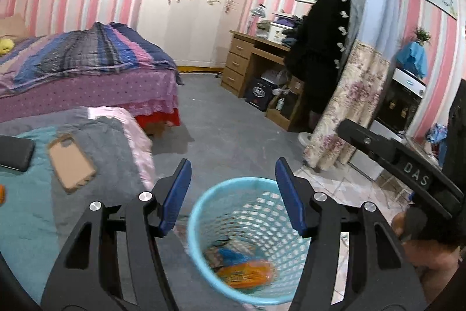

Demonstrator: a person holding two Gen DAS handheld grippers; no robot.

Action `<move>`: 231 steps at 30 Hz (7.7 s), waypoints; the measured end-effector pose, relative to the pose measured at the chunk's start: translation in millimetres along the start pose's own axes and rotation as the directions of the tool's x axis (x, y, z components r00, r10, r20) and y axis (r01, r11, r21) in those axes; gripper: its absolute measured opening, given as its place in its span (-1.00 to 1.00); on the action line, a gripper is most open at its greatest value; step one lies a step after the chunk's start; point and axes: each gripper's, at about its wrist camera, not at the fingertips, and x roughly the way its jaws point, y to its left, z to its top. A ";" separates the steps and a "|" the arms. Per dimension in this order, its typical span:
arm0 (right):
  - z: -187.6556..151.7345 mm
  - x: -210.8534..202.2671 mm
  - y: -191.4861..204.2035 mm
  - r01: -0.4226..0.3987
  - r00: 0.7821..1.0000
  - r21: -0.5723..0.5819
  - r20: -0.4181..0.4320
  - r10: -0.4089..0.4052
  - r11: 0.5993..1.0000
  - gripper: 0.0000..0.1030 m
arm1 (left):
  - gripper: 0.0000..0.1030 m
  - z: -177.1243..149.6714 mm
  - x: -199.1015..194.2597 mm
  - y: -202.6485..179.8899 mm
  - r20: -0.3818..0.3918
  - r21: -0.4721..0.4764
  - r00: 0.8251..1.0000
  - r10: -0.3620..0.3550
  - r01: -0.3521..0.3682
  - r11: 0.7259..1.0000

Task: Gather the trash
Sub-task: 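Move both grippers back over the bed toward the oranges, then grasp an orange with the left gripper while the right grasps another orange, then carry both oranges to the blue wastebasket and open both grippers, then return both grippers to the bed above the orange cup and paper, then grasp the orange cup with the left gripper while the right grasps the crumpled brown paper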

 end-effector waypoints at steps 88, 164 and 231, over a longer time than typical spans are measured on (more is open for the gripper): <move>-192.8 149.9 406.4 -0.541 0.787 -0.261 -0.492 0.372 0.799 -0.47 | -0.79 -50.5 -168.1 375.8 -0.075 -0.306 0.840 0.537 -0.532 0.790; -10.3 19.1 20.5 -0.097 0.983 -0.103 -0.163 0.079 0.990 -0.42 | -0.79 17.5 -38.1 3.2 0.047 -0.009 0.995 0.085 -0.085 0.996; -187.0 173.6 398.5 -0.555 0.751 -0.202 -0.538 0.382 0.807 0.60 | -0.25 -76.5 -72.1 431.1 -0.324 -0.225 0.796 0.511 -0.589 0.776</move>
